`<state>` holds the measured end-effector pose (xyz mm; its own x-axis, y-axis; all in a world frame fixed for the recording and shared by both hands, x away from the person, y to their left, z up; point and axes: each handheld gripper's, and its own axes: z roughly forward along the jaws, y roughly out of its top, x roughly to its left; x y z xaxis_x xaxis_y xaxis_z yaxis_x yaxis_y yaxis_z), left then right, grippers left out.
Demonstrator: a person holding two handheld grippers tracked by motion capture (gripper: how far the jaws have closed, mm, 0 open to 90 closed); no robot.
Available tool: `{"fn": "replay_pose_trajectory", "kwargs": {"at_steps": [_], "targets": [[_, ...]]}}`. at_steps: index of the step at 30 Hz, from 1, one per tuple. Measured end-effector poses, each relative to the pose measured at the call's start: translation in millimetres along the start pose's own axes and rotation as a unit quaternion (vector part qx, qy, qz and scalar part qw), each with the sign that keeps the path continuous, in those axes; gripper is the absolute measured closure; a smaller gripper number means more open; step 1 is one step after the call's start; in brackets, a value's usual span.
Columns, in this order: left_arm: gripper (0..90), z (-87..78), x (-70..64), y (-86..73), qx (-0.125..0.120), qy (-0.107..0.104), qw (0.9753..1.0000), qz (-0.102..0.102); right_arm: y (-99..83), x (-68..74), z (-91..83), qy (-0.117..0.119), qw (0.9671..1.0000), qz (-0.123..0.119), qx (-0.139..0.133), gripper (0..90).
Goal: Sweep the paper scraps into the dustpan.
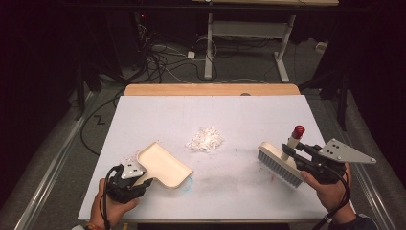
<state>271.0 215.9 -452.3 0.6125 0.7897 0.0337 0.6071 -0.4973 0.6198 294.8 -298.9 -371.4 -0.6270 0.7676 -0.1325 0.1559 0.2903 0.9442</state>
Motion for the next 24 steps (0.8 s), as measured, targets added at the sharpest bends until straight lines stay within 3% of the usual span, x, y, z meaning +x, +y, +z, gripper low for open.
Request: {"fn": "replay_pose_trajectory", "kwargs": {"at_steps": [9,24], "targets": [[63.5,-1.0,0.9,-0.7,0.004,-0.005,1.0000,-0.001,7.6,3.2,19.7,0.013,0.9999,-0.006,0.002,70.7],[63.4,0.4,3.9,-0.1,0.004,-0.013,0.9999,-0.006,38.9,2.1,78.0,0.016,0.9995,-0.025,-0.008,70.7]]}}
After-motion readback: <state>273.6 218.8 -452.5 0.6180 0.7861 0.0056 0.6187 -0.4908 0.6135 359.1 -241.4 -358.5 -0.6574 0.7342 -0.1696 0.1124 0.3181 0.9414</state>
